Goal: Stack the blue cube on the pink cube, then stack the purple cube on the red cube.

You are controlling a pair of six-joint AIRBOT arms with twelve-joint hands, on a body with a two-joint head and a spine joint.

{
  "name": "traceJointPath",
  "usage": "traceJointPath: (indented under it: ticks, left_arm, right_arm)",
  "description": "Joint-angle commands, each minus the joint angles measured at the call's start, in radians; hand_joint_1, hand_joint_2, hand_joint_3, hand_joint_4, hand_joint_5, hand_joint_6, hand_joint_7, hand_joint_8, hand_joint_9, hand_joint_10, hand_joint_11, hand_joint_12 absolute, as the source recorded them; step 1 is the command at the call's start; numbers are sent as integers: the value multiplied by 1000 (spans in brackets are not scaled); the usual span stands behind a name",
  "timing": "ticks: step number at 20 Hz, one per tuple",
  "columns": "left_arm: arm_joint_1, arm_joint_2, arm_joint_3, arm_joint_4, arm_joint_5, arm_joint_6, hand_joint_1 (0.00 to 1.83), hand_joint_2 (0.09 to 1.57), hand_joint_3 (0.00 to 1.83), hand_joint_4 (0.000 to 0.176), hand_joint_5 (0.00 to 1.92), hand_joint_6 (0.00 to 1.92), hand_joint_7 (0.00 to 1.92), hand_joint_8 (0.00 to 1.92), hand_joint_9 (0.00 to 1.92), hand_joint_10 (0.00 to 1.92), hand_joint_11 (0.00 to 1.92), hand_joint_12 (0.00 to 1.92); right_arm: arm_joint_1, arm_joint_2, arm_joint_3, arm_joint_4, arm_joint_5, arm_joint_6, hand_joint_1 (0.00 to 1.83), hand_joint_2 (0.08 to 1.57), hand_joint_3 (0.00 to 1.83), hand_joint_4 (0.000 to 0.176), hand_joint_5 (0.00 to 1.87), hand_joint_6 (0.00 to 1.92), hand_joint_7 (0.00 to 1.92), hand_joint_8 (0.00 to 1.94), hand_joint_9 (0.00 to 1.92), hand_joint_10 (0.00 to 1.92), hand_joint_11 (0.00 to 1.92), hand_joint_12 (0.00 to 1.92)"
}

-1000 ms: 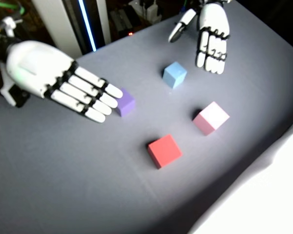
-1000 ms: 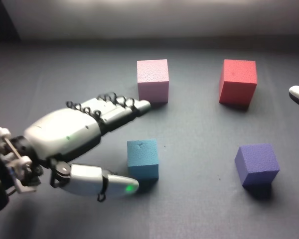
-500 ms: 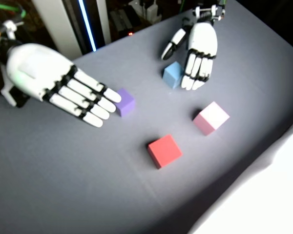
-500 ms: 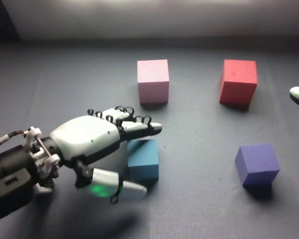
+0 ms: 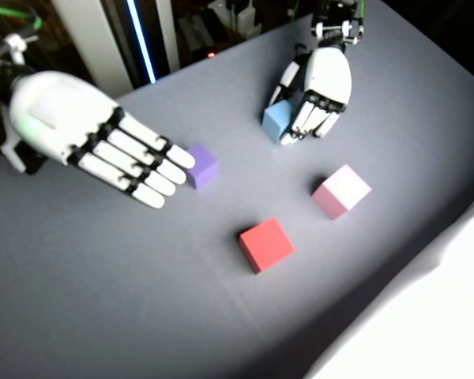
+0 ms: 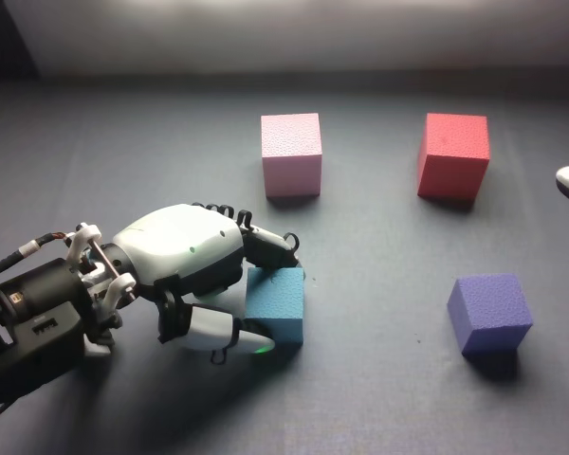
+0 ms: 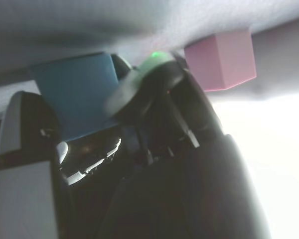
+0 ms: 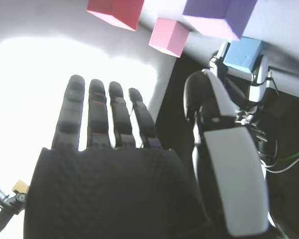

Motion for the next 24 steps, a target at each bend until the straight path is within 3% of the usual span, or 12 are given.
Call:
traceJointPath:
  ticks: [1,2,5,8,9,11,14,16,17,18,23,24]
  left_arm:
    - [-11,4,0,4,-83,-5,1105,1212,0,0,797,1280,1162,1921,1423,1921,1590,1921]
    - [-19,17,-3,4,-99,-5,1098,1218,1,0,786,1293,925,1744,1111,1867,1222,1921]
    - [-53,56,-16,9,-145,5,1193,1241,0,0,703,1201,830,1542,995,1707,1047,1921]
    - [-111,77,-13,12,-139,42,1093,1226,0,0,774,1305,857,1912,1055,1919,1164,1921]
    - [-140,76,1,12,-129,47,1105,1206,0,0,810,1249,954,1919,1173,1921,1270,1921]
    - [-188,70,23,12,-104,61,1105,1211,1,0,798,1269,813,1883,1014,1921,1134,1921]
    - [-274,43,75,12,-31,85,1107,1210,1,0,798,1272,883,1921,1102,1921,1211,1921]
    - [-317,17,114,6,7,86,1109,1207,0,0,804,1263,1130,1921,1334,1921,1461,1921]
    - [-336,4,133,0,27,89,1165,1261,17,0,676,1259,824,1722,988,1855,1101,1921]
    - [-350,-7,148,-13,48,103,1068,1280,11,0,672,1418,841,1595,947,1804,1012,1921]
    - [-385,-62,224,-87,122,142,1105,1240,0,0,751,1304,867,1884,1059,1921,1164,1921]
    - [-391,-74,237,-100,134,147,1164,1271,8,0,698,1204,742,1770,997,1921,1105,1921]
  right_arm:
    - [4,2,5,-5,117,1,631,1344,2,0,0,0,0,0,0,0,0,0]
    - [4,2,5,-5,117,1,634,1345,2,0,0,0,0,0,0,0,0,0]
    - [4,2,5,-5,118,1,656,1338,0,0,0,0,0,0,0,0,0,0]
    - [4,2,6,-3,118,1,689,1330,0,0,0,0,0,0,0,0,0,0]
    - [3,2,6,-3,118,1,676,1331,0,0,3,1,0,0,0,0,0,0]
    - [3,2,7,-3,118,1,663,1347,5,0,0,0,0,0,0,0,0,0]
    - [1,0,9,-2,118,1,657,1340,0,0,6,2,0,0,0,0,0,0]
    - [-1,-3,10,-1,118,1,693,1345,1,0,1,0,0,0,0,0,0,0]
    - [-1,-4,11,-1,118,1,698,1351,4,0,0,0,0,0,0,0,0,0]
    - [-1,-6,12,-1,117,1,698,1351,4,0,5,2,0,0,0,0,0,0]
    - [-1,-17,18,0,115,7,638,1361,4,0,19,7,0,0,0,0,0,0]
    - [-2,-19,19,1,114,8,637,1358,3,0,15,5,0,0,0,0,0,0]
